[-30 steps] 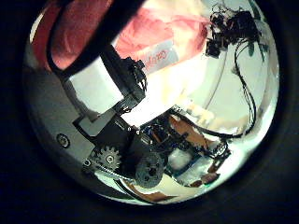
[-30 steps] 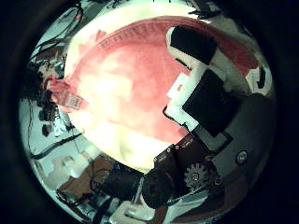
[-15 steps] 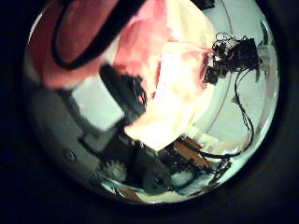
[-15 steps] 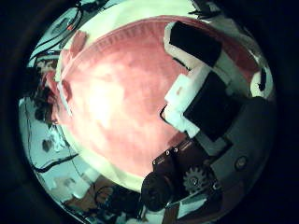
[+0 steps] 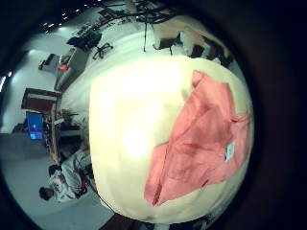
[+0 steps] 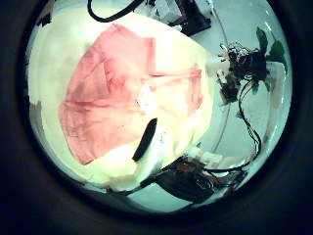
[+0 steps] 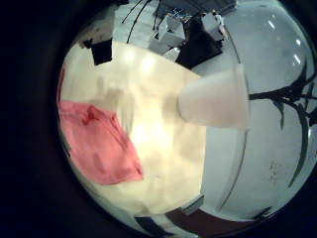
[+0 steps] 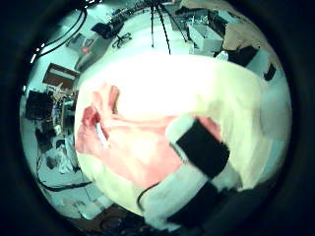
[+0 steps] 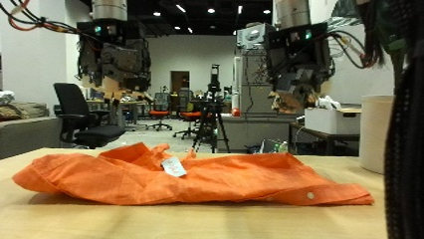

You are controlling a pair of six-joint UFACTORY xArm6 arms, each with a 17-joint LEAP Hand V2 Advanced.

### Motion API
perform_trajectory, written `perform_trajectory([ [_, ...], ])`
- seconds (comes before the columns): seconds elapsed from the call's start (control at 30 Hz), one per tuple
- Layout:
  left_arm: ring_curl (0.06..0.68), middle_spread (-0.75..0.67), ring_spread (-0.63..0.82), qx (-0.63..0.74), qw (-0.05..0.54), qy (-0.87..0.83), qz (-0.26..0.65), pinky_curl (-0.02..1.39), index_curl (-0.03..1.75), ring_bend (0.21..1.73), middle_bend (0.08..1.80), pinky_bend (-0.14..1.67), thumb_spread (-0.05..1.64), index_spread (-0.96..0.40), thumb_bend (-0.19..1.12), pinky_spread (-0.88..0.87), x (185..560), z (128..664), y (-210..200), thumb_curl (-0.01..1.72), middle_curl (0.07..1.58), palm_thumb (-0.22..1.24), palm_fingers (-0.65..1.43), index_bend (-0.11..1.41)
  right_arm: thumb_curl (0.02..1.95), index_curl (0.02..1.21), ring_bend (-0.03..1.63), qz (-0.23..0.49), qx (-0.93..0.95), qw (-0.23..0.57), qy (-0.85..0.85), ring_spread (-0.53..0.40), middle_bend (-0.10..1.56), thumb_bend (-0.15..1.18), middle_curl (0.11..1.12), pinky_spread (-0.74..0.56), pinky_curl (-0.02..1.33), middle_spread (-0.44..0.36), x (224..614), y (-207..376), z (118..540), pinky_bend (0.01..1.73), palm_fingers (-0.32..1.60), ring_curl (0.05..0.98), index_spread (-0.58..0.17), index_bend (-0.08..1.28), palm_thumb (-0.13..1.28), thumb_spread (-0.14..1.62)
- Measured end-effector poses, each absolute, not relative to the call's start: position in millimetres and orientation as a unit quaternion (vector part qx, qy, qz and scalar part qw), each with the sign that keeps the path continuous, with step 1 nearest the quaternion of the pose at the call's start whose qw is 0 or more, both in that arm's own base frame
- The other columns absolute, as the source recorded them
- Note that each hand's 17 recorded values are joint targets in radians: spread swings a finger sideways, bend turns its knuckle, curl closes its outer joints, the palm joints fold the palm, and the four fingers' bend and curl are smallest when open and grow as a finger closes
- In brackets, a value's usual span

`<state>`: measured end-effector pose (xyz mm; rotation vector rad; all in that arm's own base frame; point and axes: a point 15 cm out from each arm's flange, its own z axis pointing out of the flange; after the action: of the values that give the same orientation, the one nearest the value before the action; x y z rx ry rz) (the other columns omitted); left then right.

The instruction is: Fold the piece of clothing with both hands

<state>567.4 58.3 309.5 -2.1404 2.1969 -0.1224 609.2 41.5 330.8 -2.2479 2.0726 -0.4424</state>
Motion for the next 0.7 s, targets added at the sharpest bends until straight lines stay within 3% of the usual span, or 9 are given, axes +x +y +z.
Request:
perform_trajectory([
  [0.1, 0.331, 0.43, 0.51, -0.691, 0.039, 0.721, -0.042, 0.28, 0.48, 0.43, 0.16, 0.42, 1.16, 0.1, -0.02, 0.54, 545, 325, 58, 0.24, 0.32, 0.24, -0.12, 0.13, 0.2, 0.53, 0.92, -0.136, -0.736, 0.009, 0.664, -0.149, 0.77, -0.01, 0.48, -0.01, 0.55, -0.163, 587, 29, 346, 0.76, 0.05, 0.404, -0.377, 0.49, 0.47, 1.54],
  [0.27, 0.306, 0.42, 0.53, -0.679, 0.023, 0.732, -0.04, 0.28, 0.41, 0.4, 0.17, 0.37, 1.14, 0.11, -0.02, 0.53, 494, 327, 46, 0.25, 0.29, 0.23, -0.08, 0.15, 0.18, 0.48, 0.71, -0.08, -0.767, -0.064, 0.634, -0.001, 0.61, -0.02, 0.4, 0.21, 0.46, -0.126, 530, 3, 346, 0.64, -0.07, 0.316, -0.382, 0.41, 0.4, 1.5],
  [0.4, 0.293, 0.4, 0.54, -0.669, -0.001, 0.742, -0.033, 0.27, 0.38, 0.39, 0.17, 0.34, 1.13, 0.11, -0.02, 0.53, 459, 312, 28, 0.25, 0.28, 0.23, -0.06, 0.15, 0.17, 0.43, 0.59, -0.035, -0.786, -0.107, 0.608, 0.087, 0.49, -0.02, 0.36, 0.28, 0.41, -0.075, 505, -20, 326, 0.56, -0.07, 0.269, -0.381, 0.32, 0.35, 1.41],
  [0.7, 0.272, 0.4, 0.55, -0.648, -0.057, 0.76, -0.009, 0.28, 0.34, 0.38, 0.17, 0.31, 1.12, 0.12, -0.02, 0.53, 405, 274, -13, 0.26, 0.26, 0.22, -0.04, 0.16, 0.24, 0.37, 0.36, 0.028, -0.808, -0.186, 0.559, 0.169, 0.28, -0.03, 0.31, 0.31, 0.34, -0.045, 489, -49, 243, 0.4, -0.05, 0.208, -0.398, 0.18, 0.43, 1.16],
])
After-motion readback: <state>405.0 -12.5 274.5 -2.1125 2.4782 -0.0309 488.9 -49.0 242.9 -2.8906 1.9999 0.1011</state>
